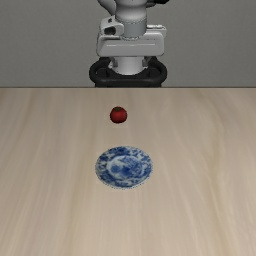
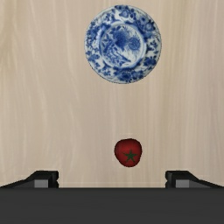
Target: Pick the tomato and place it on the plate
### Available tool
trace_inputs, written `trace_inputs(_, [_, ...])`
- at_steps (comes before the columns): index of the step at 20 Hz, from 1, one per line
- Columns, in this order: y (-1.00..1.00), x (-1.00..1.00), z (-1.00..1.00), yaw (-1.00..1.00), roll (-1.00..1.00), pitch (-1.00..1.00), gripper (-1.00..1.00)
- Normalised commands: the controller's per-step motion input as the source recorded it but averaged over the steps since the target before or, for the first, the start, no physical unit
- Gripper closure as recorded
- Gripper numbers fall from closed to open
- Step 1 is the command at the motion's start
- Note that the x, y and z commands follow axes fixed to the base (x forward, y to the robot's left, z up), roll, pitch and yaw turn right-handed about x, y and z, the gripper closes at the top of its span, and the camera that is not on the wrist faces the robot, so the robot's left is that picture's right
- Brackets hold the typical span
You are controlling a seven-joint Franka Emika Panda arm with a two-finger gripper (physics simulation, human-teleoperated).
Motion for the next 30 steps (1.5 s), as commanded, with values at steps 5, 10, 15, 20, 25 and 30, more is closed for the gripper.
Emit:
trace_inputs(5, [-0.6, -0.4, 0.0, 0.0, 0.0, 0.0, -1.0])
trace_inputs(10, [0.0, -0.6, -0.4, 0.0, 0.0, 0.0, -1.0])
trace_inputs(15, [0.0, 0.0, -1.0, 0.0, 0.0, 0.0, -1.0])
trace_inputs(20, [0.0, 0.0, -1.0, 0.0, 0.0, 0.0, -1.0])
trace_inputs(25, [0.0, 0.0, -1.0, 0.0, 0.0, 0.0, -1.0])
trace_inputs(30, [0.0, 0.0, -0.4, 0.0, 0.0, 0.0, 1.0])
